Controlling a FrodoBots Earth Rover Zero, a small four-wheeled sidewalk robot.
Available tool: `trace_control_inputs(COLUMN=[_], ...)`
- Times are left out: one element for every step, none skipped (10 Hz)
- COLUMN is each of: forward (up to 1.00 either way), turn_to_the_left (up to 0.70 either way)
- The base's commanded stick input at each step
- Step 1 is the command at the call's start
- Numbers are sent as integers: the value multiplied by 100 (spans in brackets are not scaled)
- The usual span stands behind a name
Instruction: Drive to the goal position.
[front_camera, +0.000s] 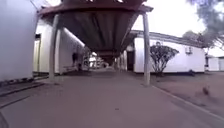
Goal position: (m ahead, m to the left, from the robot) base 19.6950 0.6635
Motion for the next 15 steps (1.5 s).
trace_control_inputs(forward=[85,85,85,85,85,85,85,85,85,85,85,85,85,85,85], turn_to_the_left=[0,0,0,0,0,0,0,0,0,0,0,0,0,0,0])
